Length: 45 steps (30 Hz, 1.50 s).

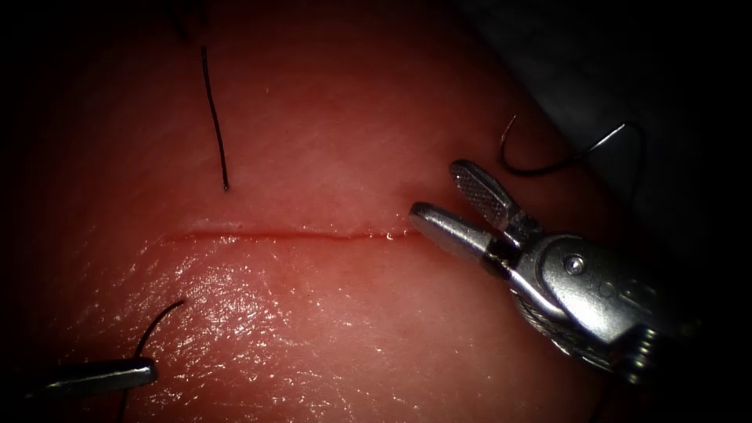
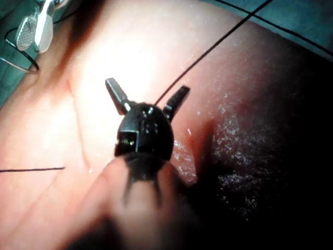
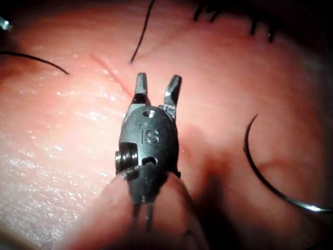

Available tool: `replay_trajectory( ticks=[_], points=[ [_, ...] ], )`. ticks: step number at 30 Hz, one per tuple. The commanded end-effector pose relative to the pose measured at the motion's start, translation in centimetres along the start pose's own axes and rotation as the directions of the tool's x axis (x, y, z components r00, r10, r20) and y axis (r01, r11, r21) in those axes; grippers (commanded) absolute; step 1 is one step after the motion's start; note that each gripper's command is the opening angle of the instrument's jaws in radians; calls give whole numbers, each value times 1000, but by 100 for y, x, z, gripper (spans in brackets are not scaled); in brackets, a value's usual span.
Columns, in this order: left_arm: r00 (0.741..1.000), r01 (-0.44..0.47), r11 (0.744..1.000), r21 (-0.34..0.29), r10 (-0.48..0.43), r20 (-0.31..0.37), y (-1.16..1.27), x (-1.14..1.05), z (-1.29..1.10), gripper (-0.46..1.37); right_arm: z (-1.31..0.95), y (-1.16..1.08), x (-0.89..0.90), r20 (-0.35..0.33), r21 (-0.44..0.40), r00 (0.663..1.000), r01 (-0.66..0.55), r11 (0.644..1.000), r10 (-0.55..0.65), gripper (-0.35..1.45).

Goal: Wound Closure
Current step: Grab the suture with the left gripper

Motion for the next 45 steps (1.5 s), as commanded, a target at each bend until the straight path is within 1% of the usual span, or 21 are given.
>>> replay_trajectory(
  ticks=[1, 4, 6, 9, 11, 13, 14, 16, 23, 30, 45],
  points=[
    [1000, -2, 1000, 0, 2, 1, 0, -3, 3, 73, 0, 0, 1, 0, 3, 1000, 0, 1000, 0, 63],
    [1000, -19, 1000, 4, 19, 6, 4, -6, 9, 71, -1, 0, 1, 0, 3, 1000, 0, 1000, 0, 64],
    [1000, -30, 1000, -3, 30, -5, 8, -8, 18, 62, -1, -1, 1, 0, 3, 1000, 0, 1000, 0, 64],
    [999, -44, 999, -10, 44, -15, 9, -7, 24, 55, -1, -1, 1, 0, 3, 1000, 0, 1000, 0, 65],
    [999, -50, 999, -11, 50, -17, 8, -6, 25, 45, -2, -2, 1, 0, 4, 1000, 0, 1000, 0, 67],
    [998, -51, 999, -15, 51, -22, 7, -7, 24, 3, -2, -2, 1, 0, 4, 1000, -1, 1000, 1, 67],
    [998, -52, 998, -18, 51, -26, 7, -8, 23, -35, -2, -3, 1, 0, 4, 1000, -1, 1000, 1, 67],
    [998, -53, 998, -31, 51, -43, 3, -10, 19, -35, -2, -3, 2, 0, 4, 1000, -1, 1000, 1, 66],
    [997, -53, 998, -36, 51, -52, -8, -16, 17, -35, -2, -3, 2, 0, 4, 1000, -1, 1000, 1, 66],
    [997, -56, 998, -38, 54, -53, -4, -16, 19, -35, -2, -3, 2, 0, 4, 1000, -1, 1000, 1, 66],
    [997, -56, 998, -41, 54, -59, -6, -16, 22, -35, -3, -5, 2, 0, 5, 1000, -2, 1000, 2, 67]
  ],
)
